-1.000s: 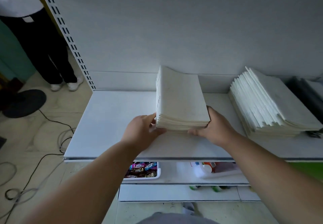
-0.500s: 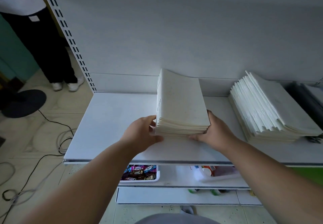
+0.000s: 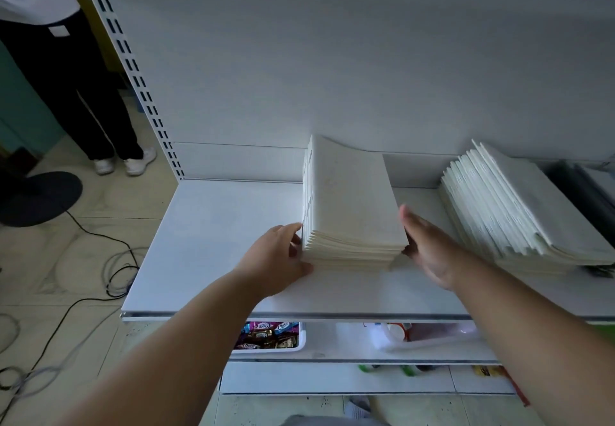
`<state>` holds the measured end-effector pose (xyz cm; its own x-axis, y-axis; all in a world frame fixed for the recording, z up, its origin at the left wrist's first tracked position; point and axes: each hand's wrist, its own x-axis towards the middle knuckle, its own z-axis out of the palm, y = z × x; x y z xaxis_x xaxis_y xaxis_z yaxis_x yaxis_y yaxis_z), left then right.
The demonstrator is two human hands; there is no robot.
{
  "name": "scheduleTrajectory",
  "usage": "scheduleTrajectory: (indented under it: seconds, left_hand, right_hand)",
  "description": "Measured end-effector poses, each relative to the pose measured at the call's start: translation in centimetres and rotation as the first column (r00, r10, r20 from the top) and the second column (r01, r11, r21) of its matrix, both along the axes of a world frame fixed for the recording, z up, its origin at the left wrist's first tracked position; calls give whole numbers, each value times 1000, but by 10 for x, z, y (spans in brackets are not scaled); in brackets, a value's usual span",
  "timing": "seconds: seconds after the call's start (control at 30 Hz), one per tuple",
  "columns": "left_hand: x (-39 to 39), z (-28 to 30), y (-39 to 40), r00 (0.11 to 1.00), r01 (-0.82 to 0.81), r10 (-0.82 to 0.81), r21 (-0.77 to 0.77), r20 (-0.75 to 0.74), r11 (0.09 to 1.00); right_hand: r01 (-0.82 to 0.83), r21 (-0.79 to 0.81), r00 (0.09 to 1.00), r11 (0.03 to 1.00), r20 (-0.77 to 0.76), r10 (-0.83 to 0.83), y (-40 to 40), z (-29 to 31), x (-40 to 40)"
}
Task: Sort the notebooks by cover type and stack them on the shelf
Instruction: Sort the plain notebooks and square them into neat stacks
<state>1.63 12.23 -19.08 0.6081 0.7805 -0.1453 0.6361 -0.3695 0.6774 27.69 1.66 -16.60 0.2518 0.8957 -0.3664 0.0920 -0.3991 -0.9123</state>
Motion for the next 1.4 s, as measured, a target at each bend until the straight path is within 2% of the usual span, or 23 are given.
scheduleTrajectory:
  seconds: [0.03, 0.07, 0.1, 0.13, 0.17, 0.23, 0.47, 0.67, 0.8, 0.93, 1.07, 1.27, 1.4]
  left_hand:
    - [-3, -1, 2, 986, -21, 52, -195, 157, 981]
    - [-6, 3, 2, 919, -33, 199, -438, 340, 899]
    - [-5, 3, 5, 808, -7, 377, -632, 453, 775]
    - [0, 5, 6, 691, 35, 529, -755, 492, 655]
    - [8, 9, 8, 632, 50, 604, -804, 485, 593]
    - [27, 16, 10, 616, 25, 627, -807, 477, 590]
    - [57, 11, 9, 622, 71, 497, -676, 605, 734]
    - [60, 5, 18, 641, 129, 434, -646, 633, 752]
    - [59, 8, 19, 573, 116, 521, -693, 632, 712]
    - [57, 7, 20, 589, 129, 474, -655, 655, 744]
    - [58, 8, 21, 598, 169, 483, -690, 639, 704]
    - [49, -13, 10, 589, -20, 593, -724, 549, 690]
    - [48, -14, 9, 610, 50, 583, -760, 537, 648]
  right_hand:
    - [43, 6, 989, 999, -140, -41, 5, 3, -2]
    - [71, 4, 969, 997, -239, -68, 12, 7, -3]
    - [96, -13, 950, 995, -296, -95, 19, 11, -4]
    - [128, -42, 937, 991, -323, -134, 27, 14, -3]
    - [165, -78, 925, 983, -335, -182, 35, 16, -2]
    - [210, -123, 912, 970, -332, -239, 48, 20, -1]
    - [257, -171, 929, 951, -227, -292, 67, 4, 3]
    - [228, -141, 912, 963, -316, -262, 65, 6, 6]
    - [224, -111, 863, 968, -438, -250, 67, 2, 2]
    - [223, -118, 853, 968, -456, -252, 70, 4, -2]
    - [244, -114, 851, 963, -450, -269, 71, 11, -3]
    - [272, -117, 850, 955, -436, -296, 45, 4, -6]
    - [275, -97, 828, 956, -482, -287, 42, 4, -14]
